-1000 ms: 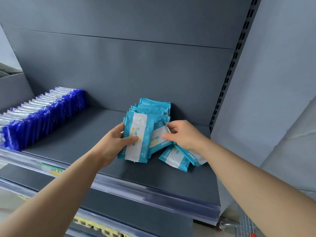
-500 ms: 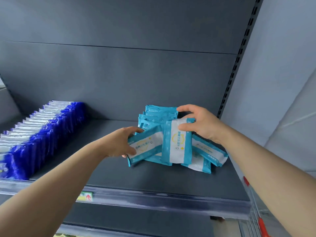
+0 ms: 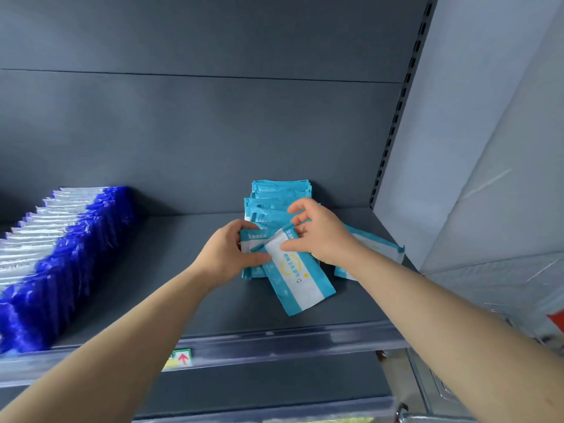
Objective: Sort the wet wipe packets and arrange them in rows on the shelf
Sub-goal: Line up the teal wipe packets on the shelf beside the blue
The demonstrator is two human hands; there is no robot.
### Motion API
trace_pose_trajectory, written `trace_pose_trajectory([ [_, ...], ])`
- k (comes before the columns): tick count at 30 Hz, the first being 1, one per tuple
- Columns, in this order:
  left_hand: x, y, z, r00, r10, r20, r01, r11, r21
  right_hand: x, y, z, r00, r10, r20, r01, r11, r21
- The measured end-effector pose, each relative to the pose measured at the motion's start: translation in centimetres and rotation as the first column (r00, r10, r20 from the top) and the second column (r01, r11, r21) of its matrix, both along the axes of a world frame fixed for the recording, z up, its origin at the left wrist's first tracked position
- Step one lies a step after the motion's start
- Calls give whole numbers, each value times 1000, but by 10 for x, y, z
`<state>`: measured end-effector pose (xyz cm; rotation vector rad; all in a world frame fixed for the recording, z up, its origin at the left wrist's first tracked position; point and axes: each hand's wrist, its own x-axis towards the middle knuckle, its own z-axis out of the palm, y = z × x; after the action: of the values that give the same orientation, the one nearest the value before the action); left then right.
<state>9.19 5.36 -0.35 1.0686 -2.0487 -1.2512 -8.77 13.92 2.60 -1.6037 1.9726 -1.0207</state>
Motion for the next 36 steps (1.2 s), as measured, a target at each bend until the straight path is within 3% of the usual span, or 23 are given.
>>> trace_pose_trajectory([
  [4,2,-3,-12,992,6,-123,1,999,51,-7,14,-10,1000,-5,-29,10,987,159],
  [8,3,0,-9,972,-90,-219,130,975,178,-8,17,-13,999,34,-15,-33,997,67],
  [11,-2,4,-5,992,-122,-34,123,992,31,-2,13,-7,992,92,-88,-87,995,54],
  [15,-8,9,-9,995,-69,74,76,992,-97,-36,23,2,943,-141,-301,153,988,19],
  [17,-11,10,-11,994,-34,105,51,985,-164,-64,33,4,859,-199,-472,300,943,148],
  [19,-15,9,-14,991,36,132,-5,972,-233,-83,43,0,843,-186,-505,385,864,323],
  [22,-23,5,-16,977,115,177,-63,959,-277,-97,49,-8,897,-243,-370,388,834,392],
  [26,-29,6,-11,955,181,235,-101,943,-317,-104,51,-1,924,-321,-207,371,882,291],
  [29,-27,8,-8,937,231,261,-130,927,-352,-100,58,15,941,-332,72,318,935,155],
  [32,-25,8,-9,974,174,141,-147,971,-187,-85,59,19,879,-290,377,265,957,117],
  [36,-21,15,-8,988,143,-53,-141,989,48,-60,49,2,784,-298,544,234,954,185],
])
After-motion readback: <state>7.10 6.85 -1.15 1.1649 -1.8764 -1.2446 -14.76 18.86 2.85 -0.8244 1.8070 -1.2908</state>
